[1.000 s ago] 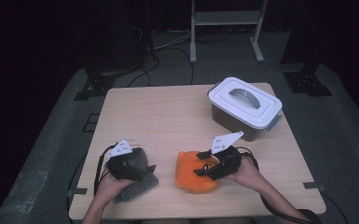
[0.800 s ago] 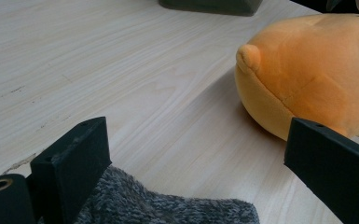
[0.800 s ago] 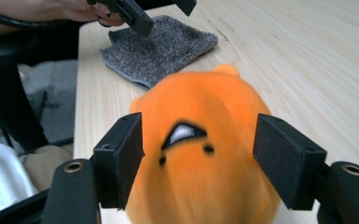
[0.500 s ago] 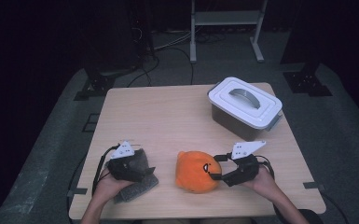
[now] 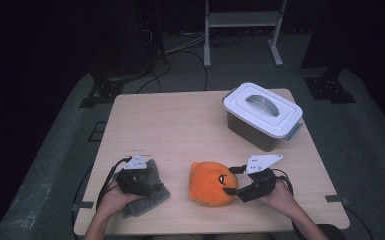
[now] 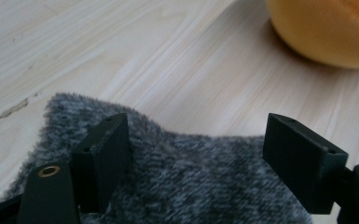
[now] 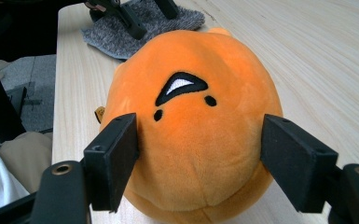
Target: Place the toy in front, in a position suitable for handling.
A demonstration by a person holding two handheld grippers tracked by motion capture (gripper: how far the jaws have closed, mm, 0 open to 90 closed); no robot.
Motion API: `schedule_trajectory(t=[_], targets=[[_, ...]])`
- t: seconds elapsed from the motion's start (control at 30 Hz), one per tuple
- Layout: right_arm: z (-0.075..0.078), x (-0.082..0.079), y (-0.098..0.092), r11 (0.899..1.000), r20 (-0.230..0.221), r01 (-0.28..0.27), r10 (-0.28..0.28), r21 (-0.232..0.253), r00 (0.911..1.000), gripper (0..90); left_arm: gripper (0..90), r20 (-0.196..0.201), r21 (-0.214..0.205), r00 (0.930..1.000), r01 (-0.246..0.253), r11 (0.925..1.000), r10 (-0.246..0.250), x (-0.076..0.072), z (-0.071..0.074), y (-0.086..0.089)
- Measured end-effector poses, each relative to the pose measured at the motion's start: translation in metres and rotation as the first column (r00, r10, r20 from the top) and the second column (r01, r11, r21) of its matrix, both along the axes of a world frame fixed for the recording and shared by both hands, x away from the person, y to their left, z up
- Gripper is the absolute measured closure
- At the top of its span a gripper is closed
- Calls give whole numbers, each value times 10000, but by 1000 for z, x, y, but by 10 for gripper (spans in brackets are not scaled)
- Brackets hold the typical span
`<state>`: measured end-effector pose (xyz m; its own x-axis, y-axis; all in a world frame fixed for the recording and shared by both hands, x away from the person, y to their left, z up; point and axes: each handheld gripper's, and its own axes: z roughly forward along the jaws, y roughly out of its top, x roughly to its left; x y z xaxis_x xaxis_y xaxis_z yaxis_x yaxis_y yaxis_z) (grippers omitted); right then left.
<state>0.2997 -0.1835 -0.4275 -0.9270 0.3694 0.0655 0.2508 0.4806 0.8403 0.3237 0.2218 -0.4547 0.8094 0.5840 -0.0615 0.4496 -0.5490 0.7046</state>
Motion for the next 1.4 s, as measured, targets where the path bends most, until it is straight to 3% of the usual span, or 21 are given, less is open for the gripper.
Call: schedule_trajectory(t=[0.13,0.23,0.43,0.63,0.93,1.03,1.13,1.23,1.3,1.33,1.4], targets=[[-2,0,-1,10000,-17,34,-34,51,10000,266,253,-153,536,9998,-132,9985,141,2,-7,1],[-3,-1,0,10000,5,70,-70,48,10000,264,261,-279,516,9994,-183,9985,197,3,-10,1],[-5,-1,0,9999,24,102,-102,88,9999,262,305,124,1119,9998,-188,9935,175,0,-11,-5],[-5,-2,0,9999,23,143,-143,92,9999,260,373,112,1091,9998,-170,9939,159,0,-11,-3],[-8,-2,2,9997,163,225,-225,-31,9996,259,636,57,981,9996,-266,9948,262,1,-9,3],[-9,-2,3,9998,185,210,-209,-55,9996,259,696,-162,761,9992,-342,9965,355,4,-8,6],[-10,-2,3,9998,249,181,-179,-107,9995,260,730,-129,735,9996,-226,9970,237,3,-7,6],[-10,-1,3,9998,224,160,-158,-72,9996,260,735,-183,-429,9998,76,9991,-84,1,2,5],[-10,-1,2,9999,178,133,-132,-44,9998,260,734,13,-891,9995,320,9955,-320,-2,9,-1],[-10,-1,2,9999,178,133,-132,-44,9998,260,734,13,-891,9995,320,9955,-320,-2,9,-1],[-10,1,2,10000,98,45,-44,-34,9999,260,732,537,-1325,9947,944,9867,-879,-7,23,-13]])
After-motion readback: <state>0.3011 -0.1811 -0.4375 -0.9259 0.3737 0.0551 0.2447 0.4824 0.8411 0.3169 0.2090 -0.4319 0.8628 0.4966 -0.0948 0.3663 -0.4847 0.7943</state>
